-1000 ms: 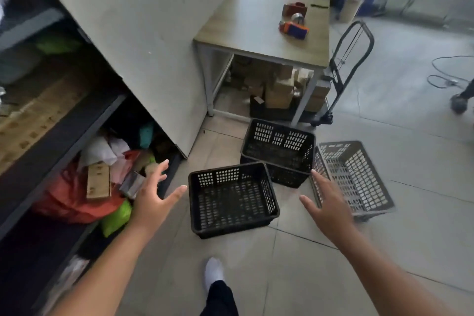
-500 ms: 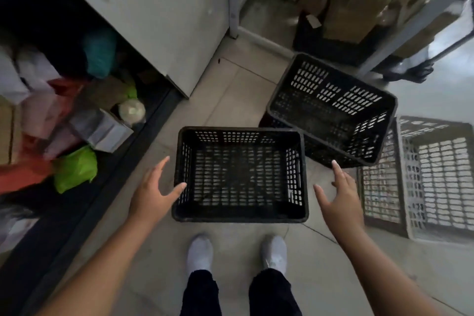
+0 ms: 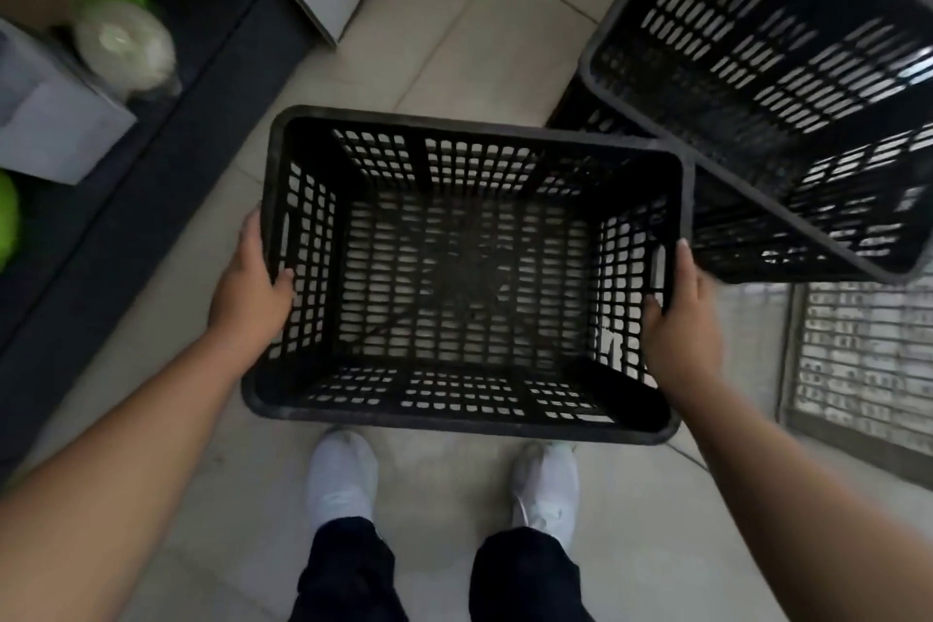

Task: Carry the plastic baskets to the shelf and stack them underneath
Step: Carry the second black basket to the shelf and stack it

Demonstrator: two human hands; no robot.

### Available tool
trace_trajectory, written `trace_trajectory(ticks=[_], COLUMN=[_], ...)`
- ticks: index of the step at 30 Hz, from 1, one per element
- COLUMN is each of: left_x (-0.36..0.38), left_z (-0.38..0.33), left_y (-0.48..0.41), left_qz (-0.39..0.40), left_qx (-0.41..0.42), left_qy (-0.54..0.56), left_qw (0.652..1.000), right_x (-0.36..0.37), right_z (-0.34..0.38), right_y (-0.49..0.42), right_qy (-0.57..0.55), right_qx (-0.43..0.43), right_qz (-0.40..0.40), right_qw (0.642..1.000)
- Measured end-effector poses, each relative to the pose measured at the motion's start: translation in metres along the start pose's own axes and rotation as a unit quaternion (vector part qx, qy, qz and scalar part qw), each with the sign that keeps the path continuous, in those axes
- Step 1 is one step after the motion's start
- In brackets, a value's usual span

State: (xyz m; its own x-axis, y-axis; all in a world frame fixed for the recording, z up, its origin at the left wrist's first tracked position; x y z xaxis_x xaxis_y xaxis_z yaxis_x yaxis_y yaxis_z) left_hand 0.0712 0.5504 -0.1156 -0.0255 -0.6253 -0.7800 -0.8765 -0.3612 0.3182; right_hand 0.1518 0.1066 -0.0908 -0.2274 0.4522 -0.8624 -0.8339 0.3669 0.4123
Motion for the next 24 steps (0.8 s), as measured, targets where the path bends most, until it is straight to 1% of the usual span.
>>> trace_trajectory(ticks=[4, 7, 10, 14, 19, 24], left_x=[-0.004, -0.031, -0.076, -0.164, -0.286, -0.393], left_z=[-0.012, -0.021, -0.030, -0.051, -0.076, -0.103], left_y=[0.011, 0.037, 0.082, 0.150, 0.245, 0.368], left_qz=[-0.019, -0.031, -0.035, -0.065, -0.114, -0.225], left_qx=[-0.021, -0.034, -0.055, -0.100, -0.150, -0.200], left_qy=[0.032, 0.033, 0.046, 0.074, 0.093, 0.093], left_qw=[0.999, 0.998, 0.997, 0.990, 0.978, 0.949], right_x=[-0.009, -0.034, -0.076, -0.149, -0.248, -0.328], right_z=[0.008, 0.020, 0.039, 0.083, 0.158, 0.234], right_y=[0.002, 0.023, 0.059, 0.116, 0.193, 0.284], right_qy=[-0.011, 0.003, 0.001, -0.001, 0.012, 0.032], right_qx=[-0.006, -0.001, -0.010, -0.035, -0.125, -0.253], right_qz=[0.021, 0.038, 0.059, 0.081, 0.103, 0.109], right_qw=[1.000, 0.999, 0.998, 0.996, 0.987, 0.961])
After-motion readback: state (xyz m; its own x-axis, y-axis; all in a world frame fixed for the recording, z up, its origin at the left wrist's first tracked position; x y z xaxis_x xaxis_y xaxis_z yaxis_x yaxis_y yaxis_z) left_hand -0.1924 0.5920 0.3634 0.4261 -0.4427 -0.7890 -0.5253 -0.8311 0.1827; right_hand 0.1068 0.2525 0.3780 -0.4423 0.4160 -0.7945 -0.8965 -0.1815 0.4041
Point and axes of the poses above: each hand's wrist, its own y-axis away from the middle knuckle, its own x-axis out of the palm, z = x × y, the point moved 2 cm from there along -y, towards the middle knuckle, and after that the axes turned 12 degrees about x, right-handed, at the moved point
